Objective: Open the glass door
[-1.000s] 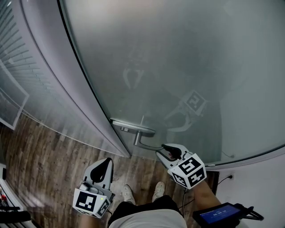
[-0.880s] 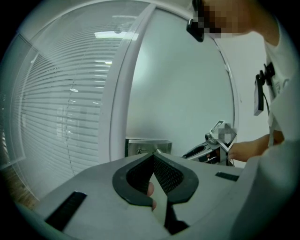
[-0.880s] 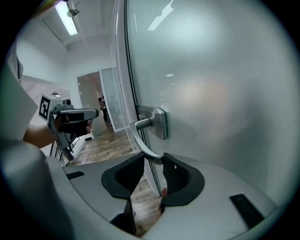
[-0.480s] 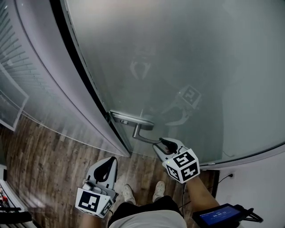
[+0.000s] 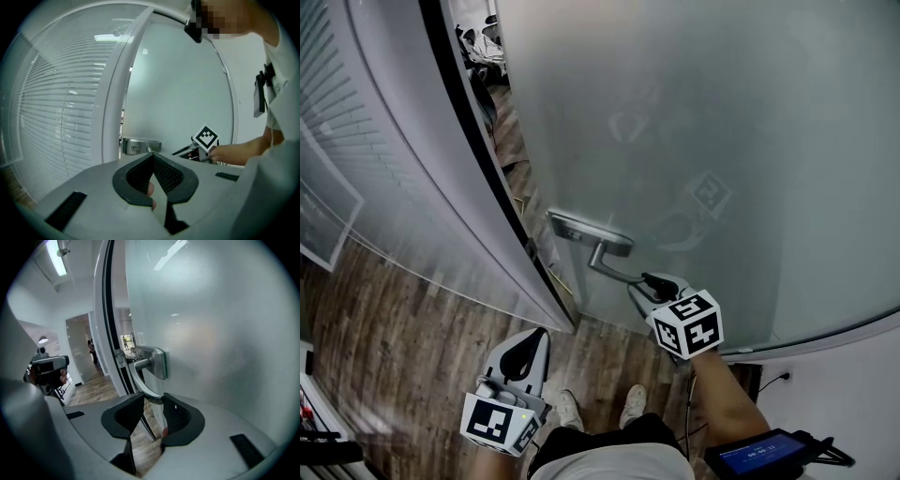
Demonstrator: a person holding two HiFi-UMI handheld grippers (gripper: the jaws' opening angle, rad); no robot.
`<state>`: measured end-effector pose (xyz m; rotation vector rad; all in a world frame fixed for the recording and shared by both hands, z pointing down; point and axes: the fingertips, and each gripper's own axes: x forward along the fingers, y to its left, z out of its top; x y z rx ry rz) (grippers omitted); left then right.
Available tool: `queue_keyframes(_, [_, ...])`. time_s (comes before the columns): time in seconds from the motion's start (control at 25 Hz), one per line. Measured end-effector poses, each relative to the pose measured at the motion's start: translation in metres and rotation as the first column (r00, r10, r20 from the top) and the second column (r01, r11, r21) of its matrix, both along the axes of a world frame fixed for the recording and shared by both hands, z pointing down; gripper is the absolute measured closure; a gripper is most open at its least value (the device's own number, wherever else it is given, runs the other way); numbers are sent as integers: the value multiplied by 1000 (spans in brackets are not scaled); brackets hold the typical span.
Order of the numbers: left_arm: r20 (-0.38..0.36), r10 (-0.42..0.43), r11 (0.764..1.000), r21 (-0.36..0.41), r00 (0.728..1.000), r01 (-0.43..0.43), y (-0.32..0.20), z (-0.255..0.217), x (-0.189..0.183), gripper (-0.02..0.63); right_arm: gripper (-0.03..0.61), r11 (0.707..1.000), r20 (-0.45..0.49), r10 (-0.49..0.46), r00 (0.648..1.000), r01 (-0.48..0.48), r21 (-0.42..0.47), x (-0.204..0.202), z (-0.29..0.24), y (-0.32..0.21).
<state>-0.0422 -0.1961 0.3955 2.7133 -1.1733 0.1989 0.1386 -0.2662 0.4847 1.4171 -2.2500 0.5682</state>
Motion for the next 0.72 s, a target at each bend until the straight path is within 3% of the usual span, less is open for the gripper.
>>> queue_keyframes(0.2, [-11,-7,1000,-10,1000,7,-5,3,3,615,453,998,-50,34,998,-32,47,12,-13,-16])
queue_keyframes(0.72, [-13,-14,1000,8,1000,14,-40,-23,21,615,453,997,-75,52,996,-48,64,45,-32,-66])
